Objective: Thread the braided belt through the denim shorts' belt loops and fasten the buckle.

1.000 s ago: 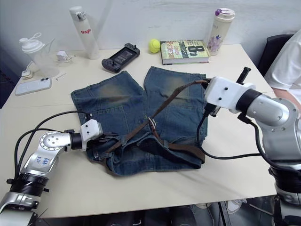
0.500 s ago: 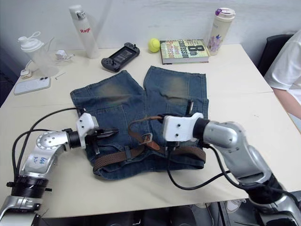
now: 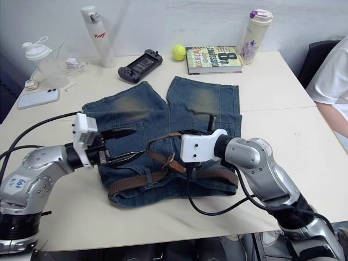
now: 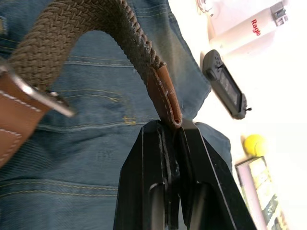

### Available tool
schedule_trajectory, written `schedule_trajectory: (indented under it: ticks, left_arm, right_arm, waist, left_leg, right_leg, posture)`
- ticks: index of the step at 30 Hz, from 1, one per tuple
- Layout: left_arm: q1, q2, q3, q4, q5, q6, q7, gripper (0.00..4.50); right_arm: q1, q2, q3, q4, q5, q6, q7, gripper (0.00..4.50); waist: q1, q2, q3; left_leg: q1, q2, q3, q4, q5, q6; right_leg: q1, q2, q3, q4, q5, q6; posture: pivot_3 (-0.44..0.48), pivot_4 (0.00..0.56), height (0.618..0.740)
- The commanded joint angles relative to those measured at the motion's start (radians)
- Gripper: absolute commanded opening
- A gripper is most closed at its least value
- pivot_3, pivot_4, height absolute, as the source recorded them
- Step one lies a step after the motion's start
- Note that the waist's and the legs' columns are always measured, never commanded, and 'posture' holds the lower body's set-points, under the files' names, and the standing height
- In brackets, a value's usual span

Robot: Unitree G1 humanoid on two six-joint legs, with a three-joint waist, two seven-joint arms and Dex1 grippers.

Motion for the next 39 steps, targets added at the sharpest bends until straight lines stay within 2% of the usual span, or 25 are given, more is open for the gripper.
schedule_trajectory:
  ticks: [1,7,11,16,17,19,20,23,30,33,35,37,39]
  left_arm:
    - [-0.048,-0.006,-0.092,-0.004,0.14,-0.091,0.042,4.46]
    - [-0.094,-0.046,-0.14,0.056,0.238,-0.144,0.096,4.46]
    - [-0.094,-0.058,-0.137,0.058,0.241,-0.148,0.094,4.46]
    - [-0.097,-0.076,-0.127,0.048,0.231,-0.145,0.093,3.14]
    - [-0.099,-0.083,-0.125,0.043,0.224,-0.138,0.095,2.64]
    - [-0.102,-0.095,-0.121,0.034,0.208,-0.127,0.097,2.03]
    - [-0.1,-0.098,-0.123,0.028,0.206,-0.125,0.095,1.5]
    - [-0.094,-0.102,-0.126,0.019,0.205,-0.12,0.091,0.31]
    - [-0.095,-0.127,-0.13,0.017,0.206,-0.107,0.112,0.31]
    - [-0.091,-0.148,-0.128,0.024,0.202,-0.106,0.123,0.23]
    - [-0.083,-0.164,-0.123,0.026,0.194,-0.103,0.129,0.23]
    - [-0.072,-0.191,-0.104,0.03,0.181,-0.099,0.153,0.23]
    - [-0.062,-0.223,-0.08,0.03,0.158,-0.088,0.181,0.23]
  right_arm:
    - [-0.044,0.024,0.015,-0.014,-0.015,-0.032,0.008,0.0]
    - [-0.059,0.045,0.022,-0.013,-0.025,-0.039,0.013,0.0]
    - [-0.056,0.05,0.019,-0.016,-0.032,-0.036,0.017,0.0]
    - [-0.053,0.054,0.017,-0.017,-0.037,-0.036,0.02,0.0]
    - [-0.052,0.053,0.017,-0.016,-0.037,-0.036,0.022,0.0]
    - [-0.051,0.055,0.016,-0.014,-0.038,-0.035,0.022,0.0]
    - [-0.051,0.056,0.016,-0.014,-0.036,-0.034,0.022,0.0]
    - [-0.049,0.06,0.014,-0.014,-0.031,-0.026,0.024,0.0]
    - [-0.042,0.09,-0.011,-0.029,-0.007,0.038,0.015,0.0]
    - [-0.037,0.133,-0.051,-0.043,0.039,0.12,-0.001,1.04]
    - [-0.029,0.169,-0.094,-0.06,0.059,0.208,-0.032,2.16]
    - [-0.025,0.181,-0.172,-0.076,0.129,0.32,-0.023,3.08]
    - [-0.003,0.17,-0.259,-0.088,0.2,0.435,-0.007,3.08]
  waist:
    - [-0.001,0.0,0.0]
    - [0.0,0.0,0.0]
    - [0.0,0.0,0.0]
    - [0.0,0.0,0.0]
    - [0.0,0.0,0.0]
    - [0.0,0.0,0.0]
    - [0.0,0.0,0.0]
    - [0.0,0.0,0.0]
    - [0.0,0.0,0.0]
    - [0.0,0.0,0.0]
    - [0.001,0.0,0.0]
    - [0.002,0.0,0.0]
    - [0.004,0.0,0.0]
  left_leg:
    - [0.0,0.0,0.0,0.0,0.0,0.0]
    - [0.0,0.0,0.001,0.0,0.0,0.0]
    - [0.0,0.0,0.001,0.0,0.0,0.0]
    - [0.0,0.0,0.001,0.0,0.0,0.0]
    - [0.0,0.0,0.001,0.0,0.0,0.0]
    - [0.0,0.0,0.001,0.0,0.0,0.0]
    - [0.0,0.0,0.001,0.0,0.0,0.0]
    - [0.0,0.0,0.001,0.0,0.0,0.0]
    - [0.0,0.0,0.001,0.0,0.0,0.0]
    - [0.0,0.0,0.001,0.0,0.0,0.0]
    - [0.0,0.0,0.001,0.0,0.0,0.0]
    - [0.0,0.0,0.0,0.0,0.0,0.0]
    - [0.0,0.0,0.0,0.0,0.0,0.0]
  right_leg:
    - [0.0,0.001,0.0,0.0,0.0,0.0]
    - [0.0,0.002,0.0,0.0,0.0,0.0]
    - [0.0,0.001,0.0,0.0,0.0,0.0]
    - [0.0,0.001,0.0,0.0,0.0,0.0]
    - [0.0,0.001,0.0,0.0,0.0,0.0]
    - [0.0,0.001,0.0,0.0,0.0,0.0]
    - [0.0,0.001,0.0,0.0,0.0,0.0]
    - [0.0,0.001,0.0,0.0,0.0,0.0]
    - [0.0,0.001,0.0,0.0,0.0,0.0]
    - [0.0,0.001,0.0,0.0,0.0,0.0]
    - [0.0,0.001,0.0,0.0,0.0,0.0]
    - [0.0,0.001,0.0,0.001,0.0,0.0]
    - [0.0,0.001,0.0,0.001,0.0,0.0]
  posture:
    - [0.0,0.15,0.74]
    - [0.0,0.15,0.74]
    - [0.0,0.15,0.74]
    - [0.0,0.15,0.74]
    - [0.0,0.15,0.74]
    - [0.0,0.15,0.74]
    - [0.0,0.15,0.74]
    - [0.0,0.15,0.74]
    - [0.0,0.15,0.74]
    - [0.0,0.15,0.74]
    - [0.0,0.15,0.74]
    - [0.0,0.15,0.74]
    - [0.0,0.15,0.74]
